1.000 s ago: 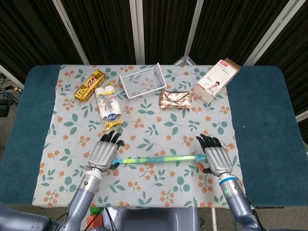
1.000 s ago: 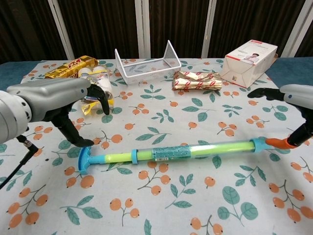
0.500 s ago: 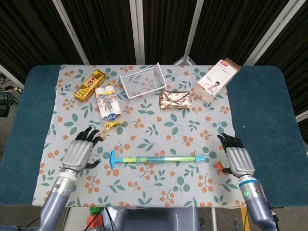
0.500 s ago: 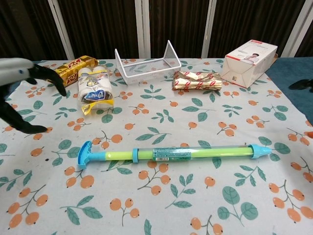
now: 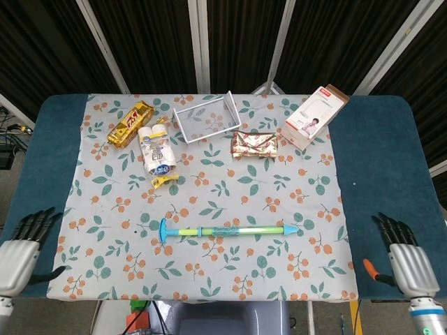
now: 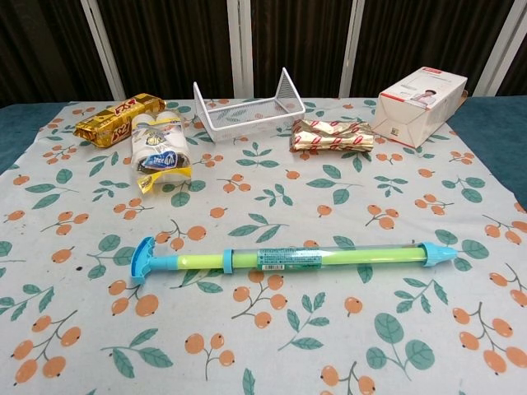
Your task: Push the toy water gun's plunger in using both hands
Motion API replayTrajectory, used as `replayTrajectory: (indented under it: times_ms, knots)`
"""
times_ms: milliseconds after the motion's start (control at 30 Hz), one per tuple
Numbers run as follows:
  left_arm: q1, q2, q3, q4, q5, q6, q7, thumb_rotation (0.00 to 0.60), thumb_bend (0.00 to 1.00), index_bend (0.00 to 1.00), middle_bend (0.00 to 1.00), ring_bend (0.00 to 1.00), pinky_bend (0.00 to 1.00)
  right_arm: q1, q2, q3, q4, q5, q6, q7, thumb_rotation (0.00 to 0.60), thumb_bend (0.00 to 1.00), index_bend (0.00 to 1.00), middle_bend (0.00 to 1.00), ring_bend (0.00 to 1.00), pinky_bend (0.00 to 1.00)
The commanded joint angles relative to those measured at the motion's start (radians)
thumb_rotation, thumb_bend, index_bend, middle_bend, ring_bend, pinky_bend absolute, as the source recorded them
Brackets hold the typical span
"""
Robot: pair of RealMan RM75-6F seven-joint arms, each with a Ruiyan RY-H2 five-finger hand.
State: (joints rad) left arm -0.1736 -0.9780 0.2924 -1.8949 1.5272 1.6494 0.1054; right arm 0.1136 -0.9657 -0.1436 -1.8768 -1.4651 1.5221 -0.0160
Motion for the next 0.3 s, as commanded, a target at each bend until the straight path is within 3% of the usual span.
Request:
replayTrajectory:
  times_ms: [33,133,300]
  knots:
    - [0.118,0.006,0.017,0.132,0.064,0.128,-0.124,0.600,0.13,0.00,0.00,0.00,0.00,-0.124,-0.026,-0.024,0.132,-0.112,0.174,0.047,0.600,0.35,0.00,0.00,0.00,0.00]
    - [0.163,-0.012,-0.002,0.197,0.077,0.179,-0.145,0.600,0.13,0.00,0.00,0.00,0.00,-0.154,-0.054,-0.014,0.191,-0.136,0.217,0.066,0.600,0.35,0.00,0.00,0.00,0.00]
    - [0.196,-0.028,-0.030,0.239,0.072,0.183,-0.154,0.600,0.13,0.00,0.00,0.00,0.00,-0.163,-0.063,-0.006,0.208,-0.137,0.195,0.083,0.600,0.35,0.00,0.00,0.00,0.00]
